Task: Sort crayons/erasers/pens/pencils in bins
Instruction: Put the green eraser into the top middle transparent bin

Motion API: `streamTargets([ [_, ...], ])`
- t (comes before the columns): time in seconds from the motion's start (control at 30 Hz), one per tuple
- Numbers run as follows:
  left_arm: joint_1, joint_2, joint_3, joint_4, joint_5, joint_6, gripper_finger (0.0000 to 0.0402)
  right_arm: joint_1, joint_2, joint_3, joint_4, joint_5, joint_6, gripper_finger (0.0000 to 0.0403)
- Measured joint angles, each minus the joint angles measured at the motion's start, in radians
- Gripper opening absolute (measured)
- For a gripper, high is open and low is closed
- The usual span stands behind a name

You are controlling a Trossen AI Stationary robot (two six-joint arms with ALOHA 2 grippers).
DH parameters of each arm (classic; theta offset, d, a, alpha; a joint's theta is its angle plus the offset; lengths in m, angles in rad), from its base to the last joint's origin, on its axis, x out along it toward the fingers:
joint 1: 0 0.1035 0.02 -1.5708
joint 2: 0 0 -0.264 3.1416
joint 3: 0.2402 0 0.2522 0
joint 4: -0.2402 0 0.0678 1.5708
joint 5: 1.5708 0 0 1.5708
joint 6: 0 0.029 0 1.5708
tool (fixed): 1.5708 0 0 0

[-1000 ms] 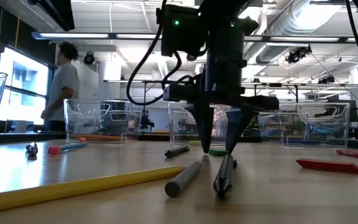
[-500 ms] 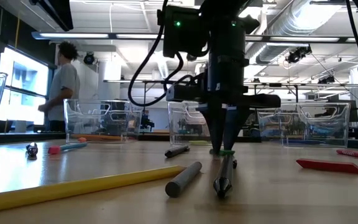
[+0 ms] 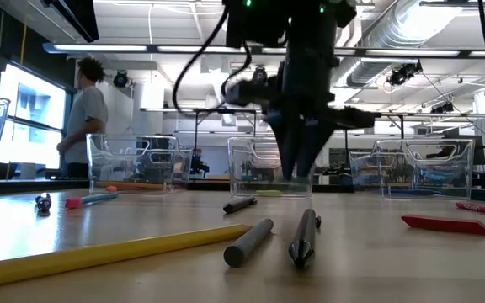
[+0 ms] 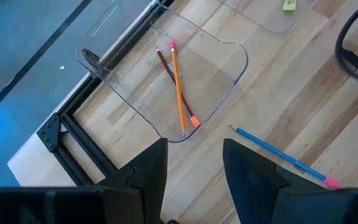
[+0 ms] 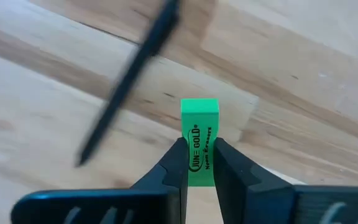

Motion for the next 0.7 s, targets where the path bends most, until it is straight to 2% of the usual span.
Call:
streamTargets([
  [0.37, 0.000, 0.000, 0.000, 0.011, -0.003, 0.000, 0.0142, -0.058, -0.169, 0.001, 0.038, 0.113, -0.086, 0.0041],
  [0.57, 0.000, 0.000, 0.000, 0.049, -0.003, -0.013, 0.0142, -0.138, -0.240, 0.002, 0.068, 0.146, -0.246, 0.0041],
  [0.7, 0.000, 0.000, 0.000, 0.061, -0.003, -0.074, 0.0142, -0.206, -0.269, 0.002, 0.092, 0.150, -0.387, 0.0041],
])
